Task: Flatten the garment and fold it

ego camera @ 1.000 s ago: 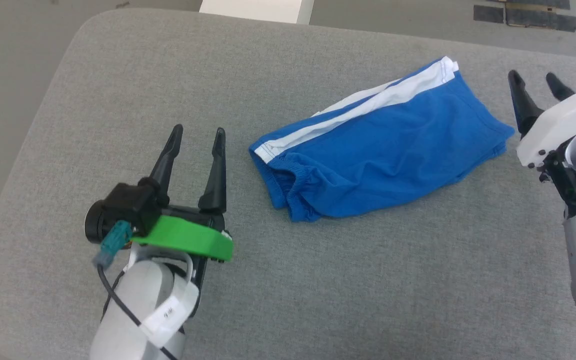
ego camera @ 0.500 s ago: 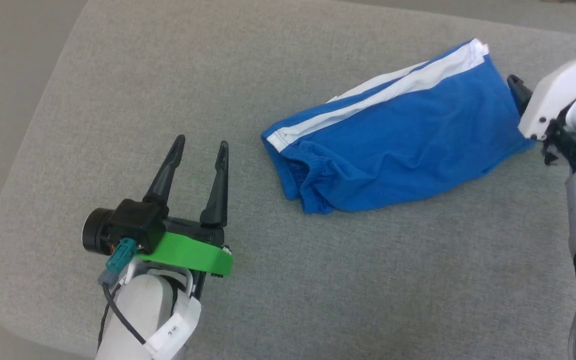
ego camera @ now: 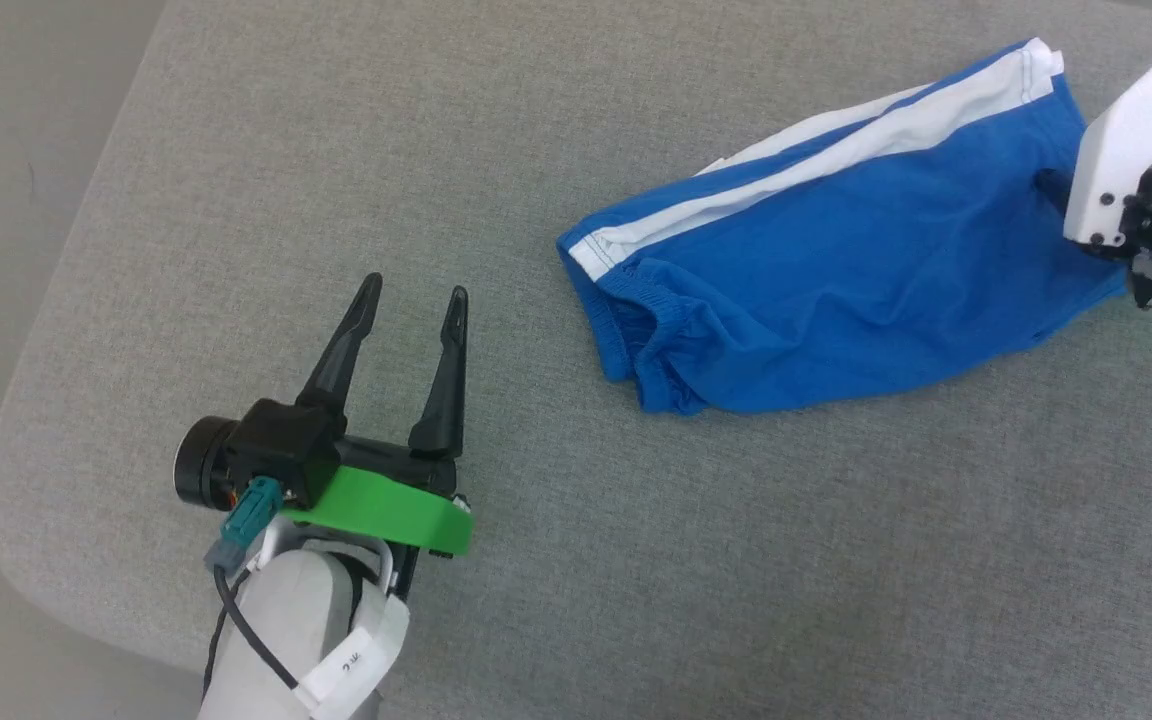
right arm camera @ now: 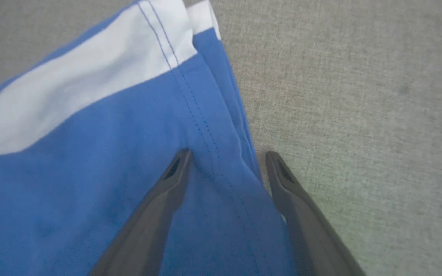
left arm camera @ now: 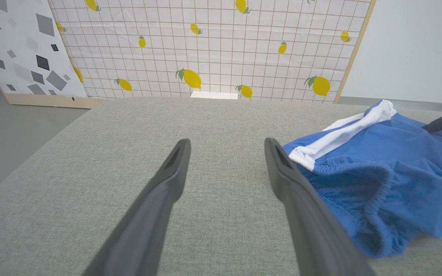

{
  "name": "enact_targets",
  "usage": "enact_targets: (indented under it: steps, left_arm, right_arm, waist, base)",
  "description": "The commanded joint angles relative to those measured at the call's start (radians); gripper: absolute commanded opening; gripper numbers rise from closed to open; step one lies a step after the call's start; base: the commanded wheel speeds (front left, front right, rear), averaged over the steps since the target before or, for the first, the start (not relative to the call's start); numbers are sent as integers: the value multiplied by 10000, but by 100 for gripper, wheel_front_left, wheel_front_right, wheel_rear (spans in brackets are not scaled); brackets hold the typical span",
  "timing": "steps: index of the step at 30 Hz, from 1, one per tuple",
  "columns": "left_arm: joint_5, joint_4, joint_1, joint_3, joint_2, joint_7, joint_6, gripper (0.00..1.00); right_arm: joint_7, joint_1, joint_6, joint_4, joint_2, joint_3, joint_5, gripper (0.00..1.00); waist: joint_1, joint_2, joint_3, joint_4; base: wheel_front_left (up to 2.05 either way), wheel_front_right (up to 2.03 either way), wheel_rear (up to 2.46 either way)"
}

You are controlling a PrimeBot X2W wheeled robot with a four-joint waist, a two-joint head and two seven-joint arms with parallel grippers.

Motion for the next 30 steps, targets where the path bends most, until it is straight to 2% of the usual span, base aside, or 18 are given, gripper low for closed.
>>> enact_targets:
  steps: [1,3,4,11,19,24,30]
  left_arm:
    - [-74,-9,30,0,-56,-43,-52,100]
    - [-111,-22,40,-3,-57,-43,-54,100]
    - [-124,-29,42,2,-57,-43,-54,100]
    - [-129,22,58,57,-59,-43,-46,100]
    - [7,218,358,136,-59,-43,-48,100]
    - [99,366,540,157,-60,-43,-56,100]
    - [193,474,775,216,-60,-43,-64,100]
  right_arm:
    - [437,276,-9,226,256,76,182,58]
    - [671,332,-9,73,336,155,408,17]
    - [671,371,-9,-51,334,243,461,0]
    - [658,940,-9,-907,109,641,1223,0]
    - [84,2080,-9,-2100,-586,798,1710,0]
    - [-260,3049,-9,-2963,-1085,529,1572,0]
    - [-374,4296,-9,-4045,-1252,-474,883,0]
  waist:
    - [1,0,29,33]
    - [1,0,41,30]
    - [1,0,51,26]
    - [1,0,-128,-130]
    - [1,0,-739,-502]
    - [1,0,-1140,-719]
    - [1,0,-1547,-939]
  base:
    - [0,0,0]
    - [0,0,0]
    - [0,0,0]
    - [0,0,0]
    - [0,0,0]
    - [0,0,0]
    - [0,0,0]
